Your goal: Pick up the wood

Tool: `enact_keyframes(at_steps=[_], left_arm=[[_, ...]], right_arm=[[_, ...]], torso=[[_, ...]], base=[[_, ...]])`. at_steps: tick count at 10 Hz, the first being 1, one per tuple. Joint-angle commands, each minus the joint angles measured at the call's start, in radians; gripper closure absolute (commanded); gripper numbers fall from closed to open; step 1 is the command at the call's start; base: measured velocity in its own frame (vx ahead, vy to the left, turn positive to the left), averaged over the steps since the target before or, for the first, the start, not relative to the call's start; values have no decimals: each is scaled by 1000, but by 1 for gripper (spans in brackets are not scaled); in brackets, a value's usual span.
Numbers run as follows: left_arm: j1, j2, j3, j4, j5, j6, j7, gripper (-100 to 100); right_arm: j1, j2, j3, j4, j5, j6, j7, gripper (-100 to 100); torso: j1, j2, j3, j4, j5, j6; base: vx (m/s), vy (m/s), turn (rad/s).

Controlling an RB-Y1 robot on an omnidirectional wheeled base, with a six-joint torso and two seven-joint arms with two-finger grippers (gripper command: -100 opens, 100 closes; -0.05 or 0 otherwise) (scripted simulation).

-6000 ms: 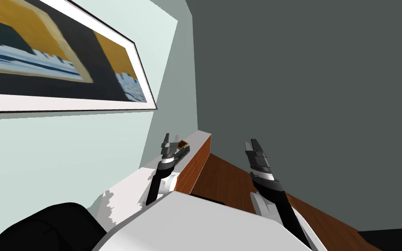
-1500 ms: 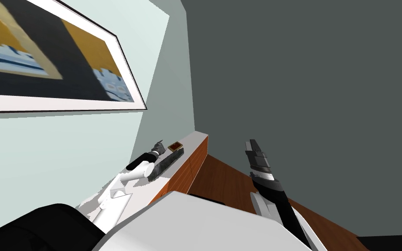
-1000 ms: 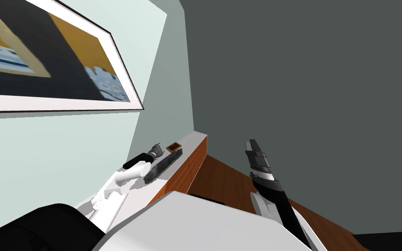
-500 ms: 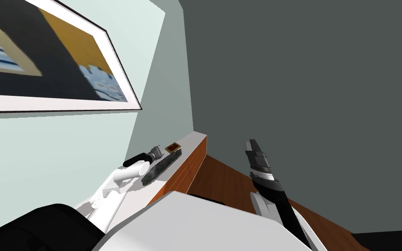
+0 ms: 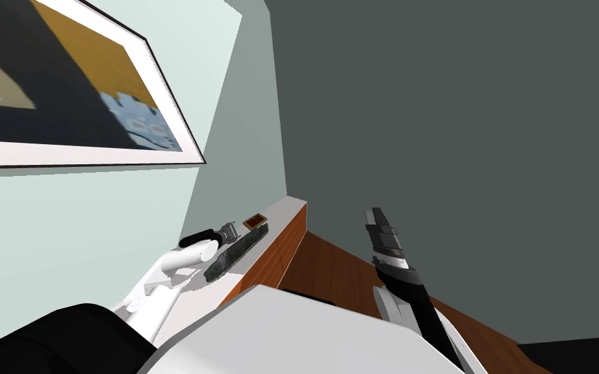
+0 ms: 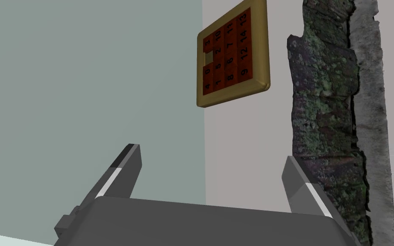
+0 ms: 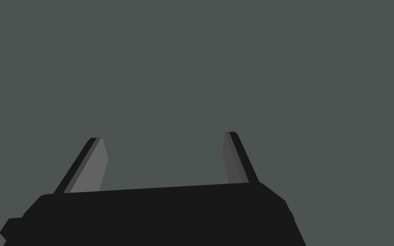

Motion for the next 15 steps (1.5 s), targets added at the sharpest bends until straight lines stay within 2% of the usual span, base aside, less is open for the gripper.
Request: enact_keyframes(at_steps=[1,2,4,5,7,8,10,11,13,14,15], left_arm=[[-2,0,2,-2,-1,50,6,-100],[-3,14,22,17,24,82,25,-100],[-3,14,22,17,24,142,25,-100],[-4,28,41,35,48,170,44,-100],[-4,28,41,35,48,223,44,-100],[-5,42,60,54,71,256,63,-100],[-5,42,60,54,71,302,63,-100],[-6,57,77,72,93,337,81,-100],[-6,57,77,72,93,377,81,-100],[-6,72,92,90,115,417,99,-100],[-6,72,92,90,115,444,99,-100]], right_arm=[[0,0,0,0,0,0,0,0],[0,0,0,0,0,0,0,0],[0,0,0,0,0,0,0,0],[0,0,0,0,0,0,0,0],[0,0,0,0,0,0,0,0],[0,0,0,0,0,0,0,0],[0,0,0,0,0,0,0,0],[0,0,0,0,0,0,0,0],[0,0,0,0,0,0,0,0],[0,0,0,0,0,0,0,0],[0,0,0,0,0,0,0,0]], torso=[[0,0,0,0,0,0],[1,1,0,0,0,0],[1,0,0,0,0,0],[1,0,0,0,0,0],[1,0,0,0,0,0],[1,0,0,0,0,0],[1,0,0,0,0,0],[1,0,0,0,0,0],[1,-1,0,0,0,0],[1,0,0,0,0,0],[1,0,0,0,0,0]], base=[[16,-4,3],[34,-4,-50],[29,-6,-13],[35,-4,-52],[29,-1,-14],[32,1,-49],[31,4,-16],[40,8,-45],[32,3,-19],[37,2,-51],[44,10,-34]])
